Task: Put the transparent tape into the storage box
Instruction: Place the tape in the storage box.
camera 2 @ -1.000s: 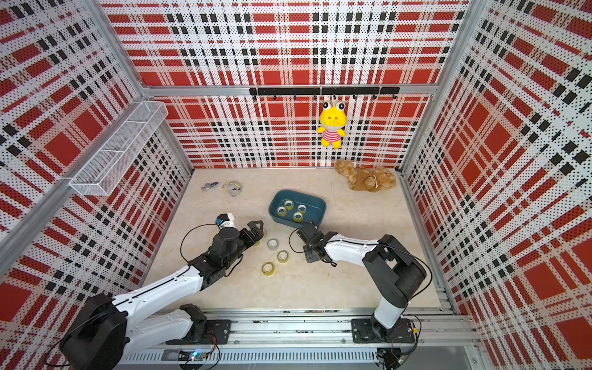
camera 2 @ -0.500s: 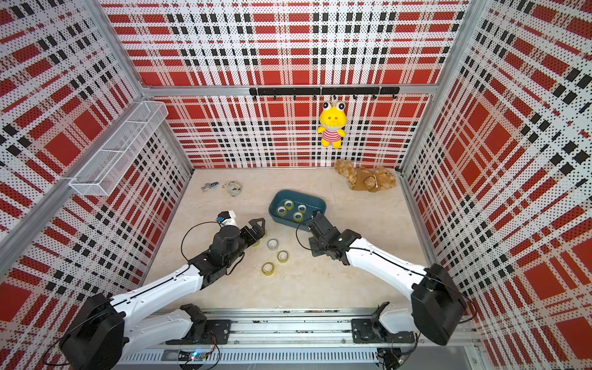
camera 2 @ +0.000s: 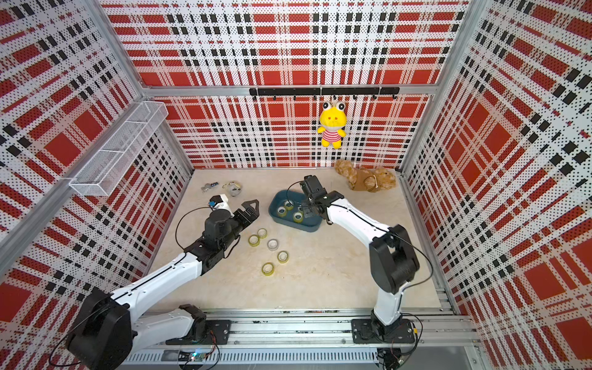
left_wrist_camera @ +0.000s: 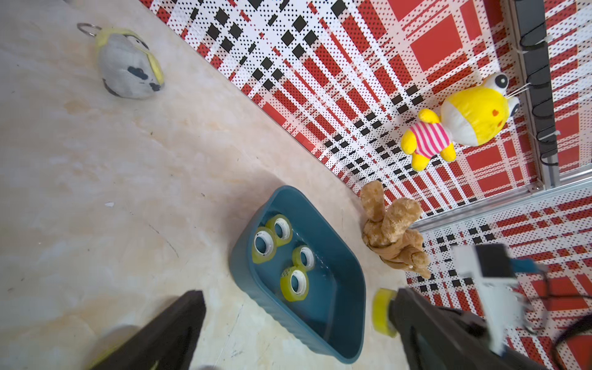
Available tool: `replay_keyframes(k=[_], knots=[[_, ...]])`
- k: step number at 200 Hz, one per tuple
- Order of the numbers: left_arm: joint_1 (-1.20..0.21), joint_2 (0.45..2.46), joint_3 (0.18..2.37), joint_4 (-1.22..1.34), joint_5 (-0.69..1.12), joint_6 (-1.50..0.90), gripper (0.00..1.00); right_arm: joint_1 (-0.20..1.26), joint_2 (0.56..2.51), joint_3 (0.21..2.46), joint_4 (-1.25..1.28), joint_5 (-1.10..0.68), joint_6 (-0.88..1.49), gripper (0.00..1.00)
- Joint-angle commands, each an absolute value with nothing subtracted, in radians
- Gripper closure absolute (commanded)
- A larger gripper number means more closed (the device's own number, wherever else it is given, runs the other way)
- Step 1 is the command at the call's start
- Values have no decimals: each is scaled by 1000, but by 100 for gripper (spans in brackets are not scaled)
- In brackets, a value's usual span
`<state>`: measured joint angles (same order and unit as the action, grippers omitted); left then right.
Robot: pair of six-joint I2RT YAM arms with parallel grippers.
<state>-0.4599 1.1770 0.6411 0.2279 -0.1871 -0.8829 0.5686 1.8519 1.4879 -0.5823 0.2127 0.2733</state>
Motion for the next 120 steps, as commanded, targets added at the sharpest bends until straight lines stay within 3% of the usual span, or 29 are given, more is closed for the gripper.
replay_keyframes(k=[1, 61, 89, 104, 120], knots=[[-446, 1160, 617, 225, -169, -850, 1, 546, 1937, 1556, -601, 213, 244, 100], [-437, 1179, 566, 237, -148, -852, 1, 507, 2122, 1678, -590, 217, 223, 100], [-437, 1193, 561, 235, -140, -854, 1, 503, 2160, 1716, -612, 240, 216, 84], [-437, 1192, 552, 233, -138, -857, 1, 503, 2155, 1726, -624, 241, 219, 68], [-437, 1182, 539, 228, -139, -863, 1, 503, 2119, 1711, -621, 237, 225, 60]])
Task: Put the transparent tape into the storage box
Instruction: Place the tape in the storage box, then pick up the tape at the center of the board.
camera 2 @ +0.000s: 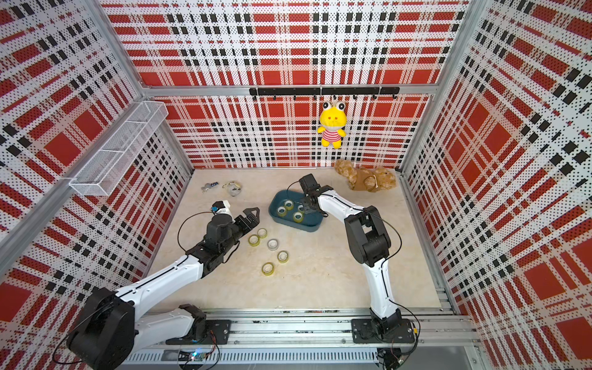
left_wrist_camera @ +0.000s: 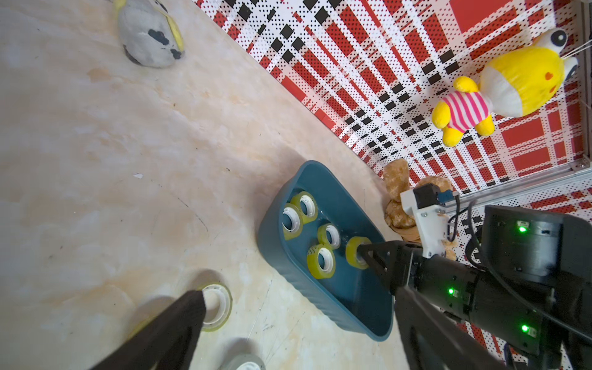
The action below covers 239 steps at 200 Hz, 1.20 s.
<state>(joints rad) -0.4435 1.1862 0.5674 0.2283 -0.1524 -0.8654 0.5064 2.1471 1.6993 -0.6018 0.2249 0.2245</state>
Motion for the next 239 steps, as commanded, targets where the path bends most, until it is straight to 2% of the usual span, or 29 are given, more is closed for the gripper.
replay_keyframes(k=[1, 26, 93, 127, 191, 239], knots=[[-437, 1181, 538, 227, -139, -862, 1, 503, 2116, 1710, -622, 236, 225, 60], [-438, 1145, 509, 219, -143, -878, 1, 505, 2029, 1671, -631, 224, 243, 53], [-436, 1021, 437, 132, -195, -880, 1, 565, 1651, 1366, -560, 50, 333, 53], [-410, 991, 403, 135, -175, -878, 1, 645, 1546, 1210, -475, -33, 343, 53], [-187, 986, 381, 131, -8, -805, 1, 807, 1696, 1203, -376, -61, 346, 55], [-124, 960, 351, 131, 21, -809, 1, 900, 1958, 1409, -425, -41, 289, 59]])
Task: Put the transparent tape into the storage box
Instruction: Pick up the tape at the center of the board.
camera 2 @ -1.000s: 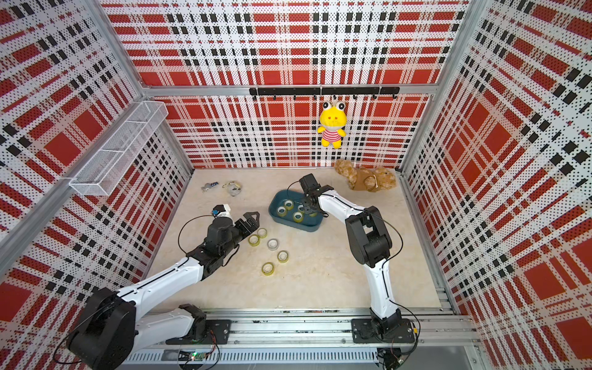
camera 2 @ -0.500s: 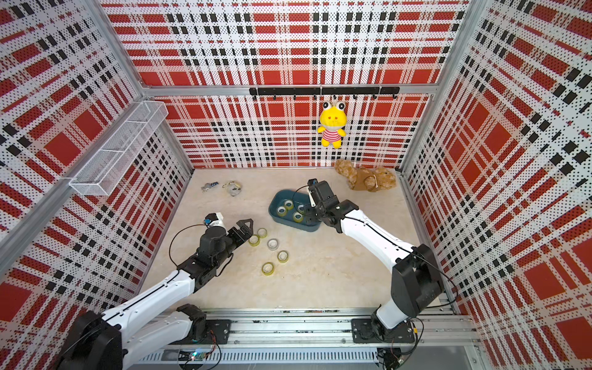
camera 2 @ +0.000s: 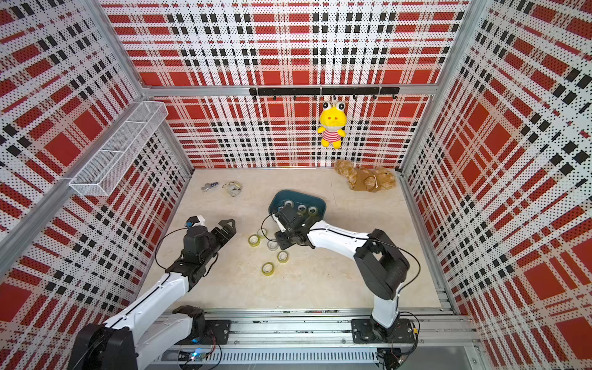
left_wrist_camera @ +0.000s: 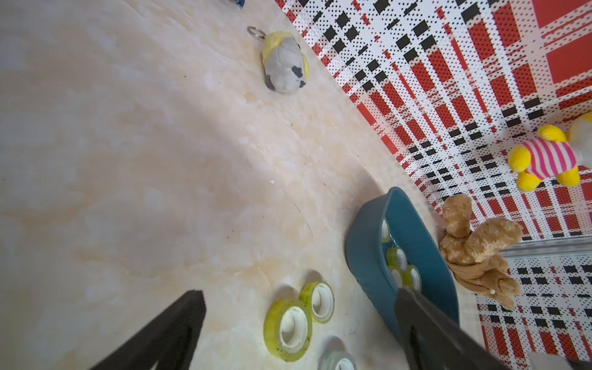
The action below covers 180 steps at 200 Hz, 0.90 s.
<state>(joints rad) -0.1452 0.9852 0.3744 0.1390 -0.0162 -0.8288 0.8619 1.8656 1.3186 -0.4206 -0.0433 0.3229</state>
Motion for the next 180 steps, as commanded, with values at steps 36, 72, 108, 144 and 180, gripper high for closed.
replay_keyframes(k=[36, 72, 108, 144, 180], knots=[[-73, 938, 333, 121, 35, -796, 1, 917, 2071, 1505, -462, -29, 262, 59], [-38, 934, 311, 130, 65, -792, 1, 939, 2113, 1524, -469, -24, 239, 59], [-38, 925, 290, 144, 83, -808, 1, 951, 2145, 1529, -506, 37, 236, 59], [-67, 913, 292, 136, 72, -807, 1, 937, 2089, 1415, -493, 130, 252, 59], [-154, 941, 320, 123, 11, -810, 1, 865, 1960, 1244, -445, 125, 284, 59]])
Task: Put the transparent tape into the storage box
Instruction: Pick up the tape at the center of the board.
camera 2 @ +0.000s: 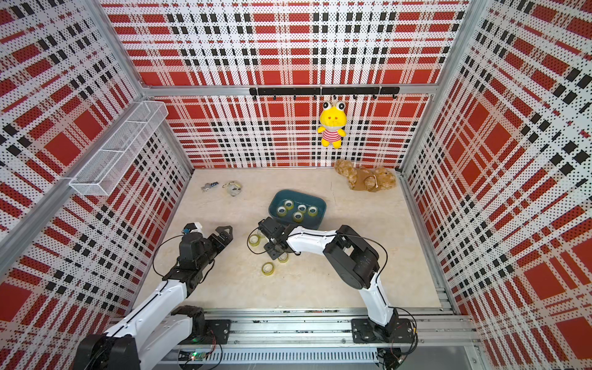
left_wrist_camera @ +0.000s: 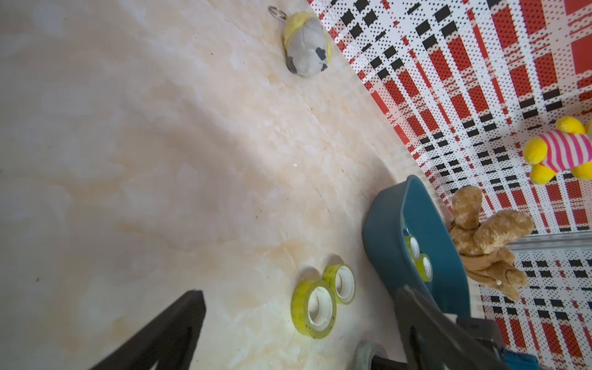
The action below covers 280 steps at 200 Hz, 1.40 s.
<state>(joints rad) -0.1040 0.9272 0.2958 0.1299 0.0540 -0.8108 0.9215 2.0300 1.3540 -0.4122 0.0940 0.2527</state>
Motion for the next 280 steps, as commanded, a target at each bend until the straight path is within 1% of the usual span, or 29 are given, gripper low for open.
replay_keyframes(k=[1, 21, 36, 54, 56, 62, 99, 126, 155, 169, 204, 214, 249, 280], knots=[[-157, 943, 321, 123, 9, -810, 1, 863, 1957, 1239, -444, 125, 285, 59], [-207, 968, 341, 124, -29, -819, 1, 829, 1881, 1167, -423, 105, 284, 58], [-233, 984, 354, 127, -46, -825, 1, 824, 1859, 1143, -427, 96, 269, 58], [-239, 992, 364, 129, -62, -833, 1, 824, 1864, 1142, -439, 88, 265, 58], [-264, 992, 365, 129, -63, -833, 1, 824, 1866, 1143, -440, 86, 266, 58], [-278, 992, 367, 129, -66, -834, 1, 824, 1872, 1143, -438, 84, 268, 59], [-291, 980, 370, 120, -79, -841, 1, 828, 1883, 1139, -411, 106, 300, 61], [-291, 964, 376, 103, -90, -838, 1, 833, 1900, 1140, -411, 136, 307, 67], [-291, 953, 379, 93, -104, -837, 1, 833, 1907, 1133, -426, 159, 307, 82], [-291, 954, 381, 94, -103, -841, 1, 833, 1883, 1118, -424, 166, 308, 89], [-304, 945, 386, 89, -103, -844, 1, 833, 1767, 1089, -425, 164, 310, 98], [-311, 940, 388, 87, -108, -847, 1, 833, 1724, 1086, -427, 157, 308, 100], [-339, 928, 405, 84, -122, -859, 1, 832, 1591, 1108, -458, 151, 301, 100], [-372, 933, 435, 82, -139, -866, 1, 815, 1532, 1168, -489, 148, 274, 100]])
